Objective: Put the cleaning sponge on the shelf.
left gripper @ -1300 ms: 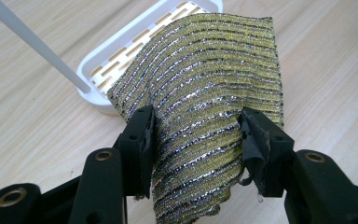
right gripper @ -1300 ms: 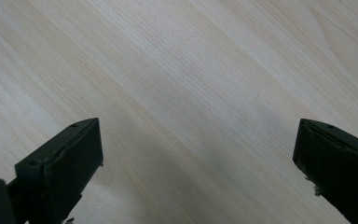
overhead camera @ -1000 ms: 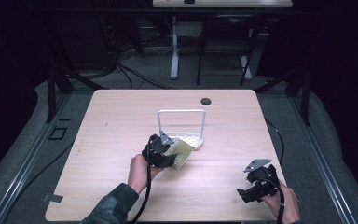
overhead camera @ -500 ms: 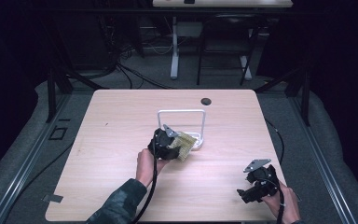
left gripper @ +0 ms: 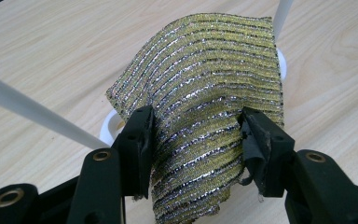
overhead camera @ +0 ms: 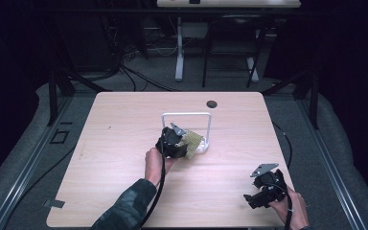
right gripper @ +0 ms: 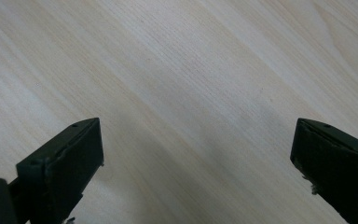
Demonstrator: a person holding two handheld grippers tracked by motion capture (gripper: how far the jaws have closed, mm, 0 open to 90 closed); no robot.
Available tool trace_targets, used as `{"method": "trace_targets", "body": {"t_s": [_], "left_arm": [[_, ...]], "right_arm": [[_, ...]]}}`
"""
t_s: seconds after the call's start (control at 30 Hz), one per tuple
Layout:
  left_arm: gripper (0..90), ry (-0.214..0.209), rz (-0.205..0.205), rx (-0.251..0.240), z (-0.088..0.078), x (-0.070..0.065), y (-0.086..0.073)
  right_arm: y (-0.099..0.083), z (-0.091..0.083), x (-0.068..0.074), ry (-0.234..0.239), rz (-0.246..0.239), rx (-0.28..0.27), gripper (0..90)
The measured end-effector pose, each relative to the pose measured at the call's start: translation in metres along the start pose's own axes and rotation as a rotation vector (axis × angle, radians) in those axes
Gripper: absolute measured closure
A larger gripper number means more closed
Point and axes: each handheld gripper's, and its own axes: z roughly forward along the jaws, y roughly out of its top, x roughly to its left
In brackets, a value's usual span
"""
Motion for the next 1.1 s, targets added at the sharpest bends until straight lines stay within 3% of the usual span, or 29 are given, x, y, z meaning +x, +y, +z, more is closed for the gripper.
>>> {"method": "trace_targets", "body": {"t_s": [0.37,0.63,0.97,1.1], "left_arm": [[48.2,0.029,0.015,0.010,0.015,-0.005,0.007],[48.0,0.039,-0.008,0.018,0.025,-0.002,0.009],[47.5,0.020,-0.014,0.036,0.036,-0.004,0.012],[47.3,-0.001,-0.038,0.040,0.040,-0.003,0.011]], "right_arm": [[0.000,0.000,0.000,0.000,-0.007,0.006,2.0],[-0.001,0.000,-0.001,0.000,-0.009,0.006,2.0],[-0.003,-0.001,0.000,-0.001,-0.006,0.011,2.2],[-0.004,-0.001,-0.001,-0.001,-0.002,0.008,2.2]]}}
